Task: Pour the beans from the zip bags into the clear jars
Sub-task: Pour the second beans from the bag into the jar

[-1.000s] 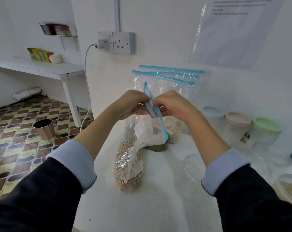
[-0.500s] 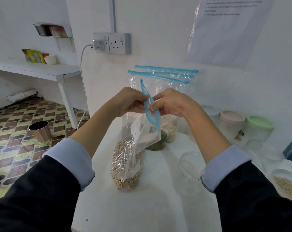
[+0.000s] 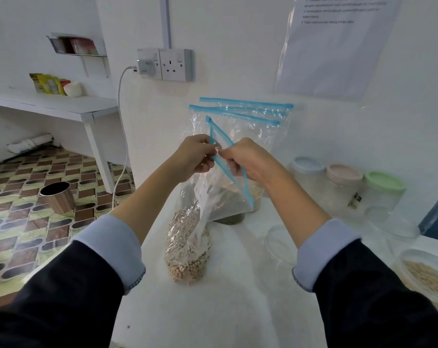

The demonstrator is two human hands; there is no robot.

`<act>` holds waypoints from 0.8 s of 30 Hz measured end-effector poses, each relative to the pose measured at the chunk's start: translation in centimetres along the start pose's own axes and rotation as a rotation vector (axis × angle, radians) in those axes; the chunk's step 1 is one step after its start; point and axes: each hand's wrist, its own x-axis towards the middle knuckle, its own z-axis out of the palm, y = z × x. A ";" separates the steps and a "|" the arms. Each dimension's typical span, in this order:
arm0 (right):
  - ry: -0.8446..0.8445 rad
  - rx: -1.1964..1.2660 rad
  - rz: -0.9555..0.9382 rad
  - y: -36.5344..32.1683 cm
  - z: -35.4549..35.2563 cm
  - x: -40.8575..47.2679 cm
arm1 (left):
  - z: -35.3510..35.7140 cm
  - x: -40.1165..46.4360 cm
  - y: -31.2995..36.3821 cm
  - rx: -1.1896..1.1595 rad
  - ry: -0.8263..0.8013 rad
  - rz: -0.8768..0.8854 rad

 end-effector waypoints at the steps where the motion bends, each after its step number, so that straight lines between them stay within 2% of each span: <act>1: 0.006 0.038 0.015 0.1 -0.4 0.3 | -0.1 0.0 0.0 -0.002 0.027 0.000; 3: -0.020 0.083 0.027 -0.3 -1.2 0.3 | -0.7 -0.2 0.2 -0.007 0.058 0.001; 5: -0.046 0.117 0.016 -0.9 -1.8 0.0 | -1.1 -0.7 0.7 0.054 -0.004 0.011; 7: -0.023 0.034 -0.015 -1.9 -2.0 -0.2 | -1.4 -1.0 1.5 0.150 -0.054 0.028; 10: 0.106 -0.177 -0.058 -3.3 -2.8 0.6 | -3.1 -0.7 2.9 0.273 0.059 0.094; 14: 0.266 -0.408 -0.068 -3.4 -5.4 1.6 | -8.1 0.2 3.5 0.589 0.319 0.202; 18: 0.265 -0.476 -0.109 -2.4 -6.6 1.3 | -9.7 -1.0 2.4 0.990 0.269 0.263; 20: 0.269 -0.510 -0.128 -2.6 -6.9 0.9 | -10.0 -1.3 2.8 0.986 0.302 0.309; 24: 0.313 -0.450 -0.185 -4.0 -7.2 0.5 | -10.9 -1.9 5.5 0.769 0.389 0.334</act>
